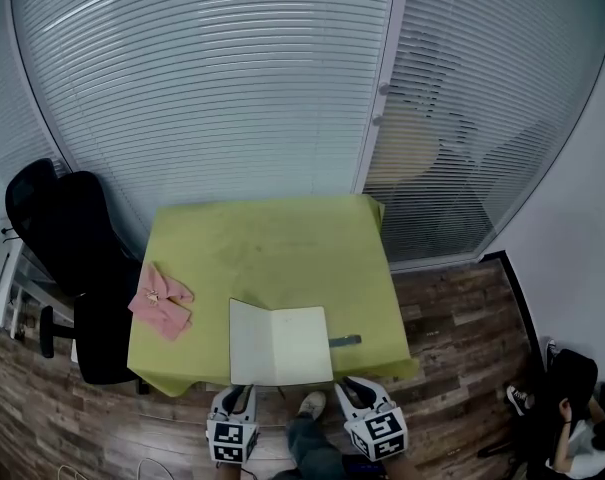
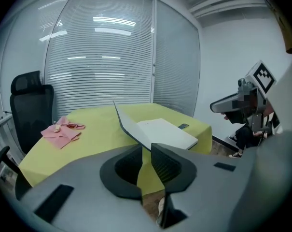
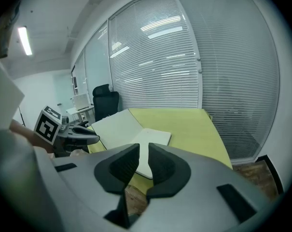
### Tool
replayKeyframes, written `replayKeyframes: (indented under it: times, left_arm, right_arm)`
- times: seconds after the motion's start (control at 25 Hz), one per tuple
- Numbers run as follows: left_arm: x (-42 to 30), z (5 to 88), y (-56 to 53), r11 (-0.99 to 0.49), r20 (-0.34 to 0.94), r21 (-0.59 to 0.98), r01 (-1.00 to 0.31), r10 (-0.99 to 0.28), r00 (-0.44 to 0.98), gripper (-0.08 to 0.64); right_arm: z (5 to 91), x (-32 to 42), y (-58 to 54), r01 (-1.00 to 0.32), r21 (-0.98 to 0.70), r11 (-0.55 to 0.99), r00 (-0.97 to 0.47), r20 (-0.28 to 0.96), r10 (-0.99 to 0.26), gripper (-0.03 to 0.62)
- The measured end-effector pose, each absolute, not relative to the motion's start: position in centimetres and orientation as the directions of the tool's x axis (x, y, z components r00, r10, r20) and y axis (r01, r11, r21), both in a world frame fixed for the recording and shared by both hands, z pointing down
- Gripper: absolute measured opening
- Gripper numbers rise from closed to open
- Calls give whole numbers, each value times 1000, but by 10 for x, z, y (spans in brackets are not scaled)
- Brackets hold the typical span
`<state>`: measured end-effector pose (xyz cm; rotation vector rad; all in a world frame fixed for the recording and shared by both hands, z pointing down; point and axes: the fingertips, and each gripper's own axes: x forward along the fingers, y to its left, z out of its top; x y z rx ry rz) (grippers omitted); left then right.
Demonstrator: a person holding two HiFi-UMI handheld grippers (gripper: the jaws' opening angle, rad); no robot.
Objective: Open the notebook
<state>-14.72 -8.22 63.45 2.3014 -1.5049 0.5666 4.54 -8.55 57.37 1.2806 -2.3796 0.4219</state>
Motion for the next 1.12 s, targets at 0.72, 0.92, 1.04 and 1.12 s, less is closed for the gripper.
replayKeyframes:
  times: [0.72, 0.92, 1.04, 1.12]
  left_arm:
    - [-174, 682, -81, -168, 531, 341, -925, -777, 337, 100]
    - [-177, 690, -85, -142, 540, 371, -918, -771, 337, 106]
    - [-179, 697, -88, -114, 543, 410, -905, -766, 343, 110]
    - [-179, 702, -88, -94, 544, 441, -893, -763, 349, 115]
  right_arm:
    - [594, 42, -107, -831, -88, 549, -508, 523, -684, 71]
    - [596, 42, -114, -828, -93, 554, -512, 530, -676, 69]
    - [598, 43, -116, -826, -94, 555, -513, 531, -674, 69]
    - [598, 44, -116, -826, -94, 555, -513, 531, -674, 69]
